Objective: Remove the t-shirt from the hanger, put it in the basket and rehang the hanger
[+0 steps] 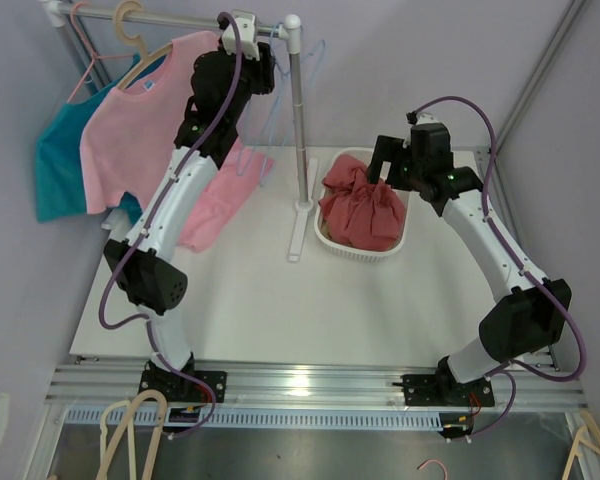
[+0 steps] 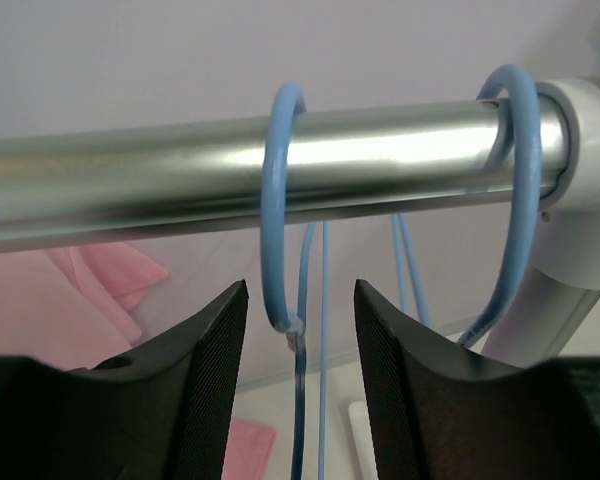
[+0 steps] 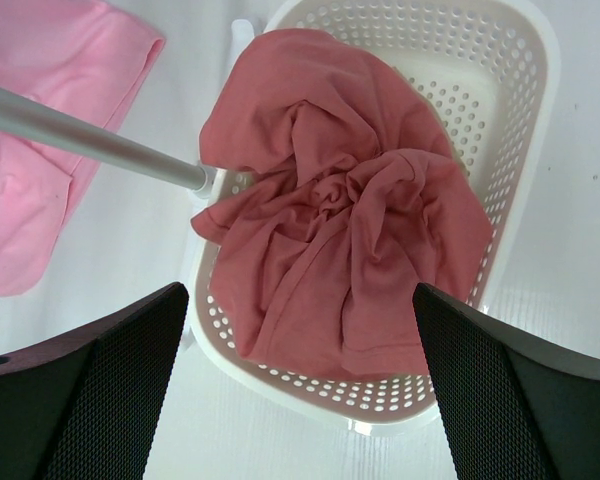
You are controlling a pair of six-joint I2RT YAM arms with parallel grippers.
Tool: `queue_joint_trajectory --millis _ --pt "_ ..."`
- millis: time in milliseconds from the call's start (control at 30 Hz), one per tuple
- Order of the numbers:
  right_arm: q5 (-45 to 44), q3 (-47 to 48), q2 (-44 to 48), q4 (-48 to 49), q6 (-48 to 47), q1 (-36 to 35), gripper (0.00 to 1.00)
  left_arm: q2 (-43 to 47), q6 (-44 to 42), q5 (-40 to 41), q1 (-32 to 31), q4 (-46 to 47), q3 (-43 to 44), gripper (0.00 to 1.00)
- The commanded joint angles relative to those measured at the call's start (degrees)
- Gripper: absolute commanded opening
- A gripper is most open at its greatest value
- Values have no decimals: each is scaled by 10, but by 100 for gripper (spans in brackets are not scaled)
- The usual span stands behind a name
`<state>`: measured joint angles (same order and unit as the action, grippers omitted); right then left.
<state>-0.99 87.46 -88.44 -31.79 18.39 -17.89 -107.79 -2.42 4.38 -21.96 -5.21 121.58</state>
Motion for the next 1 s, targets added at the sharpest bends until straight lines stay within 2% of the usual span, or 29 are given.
queue_joint_trajectory --millis 0,367,567,700,833,967 --pt "4 -3 23 16 0 0 100 39 2 -7 -4 3 6 52" --pt "42 -24 19 37 14 -1 99 151 -1 -29 -4 -45 -49 56" --pt "55 -30 10 37 16 -2 100 215 -8 -22 -3 -35 -139 55" --pt "62 -40 23 40 16 -7 99 242 -6 -59 42 -48 -152 53" --pt "76 -38 21 39 10 -7 100 242 14 -116 101 -63 -153 56" --pt "82 -34 20 35 0 -7 100 257 36 -106 169 -39 -172 61"
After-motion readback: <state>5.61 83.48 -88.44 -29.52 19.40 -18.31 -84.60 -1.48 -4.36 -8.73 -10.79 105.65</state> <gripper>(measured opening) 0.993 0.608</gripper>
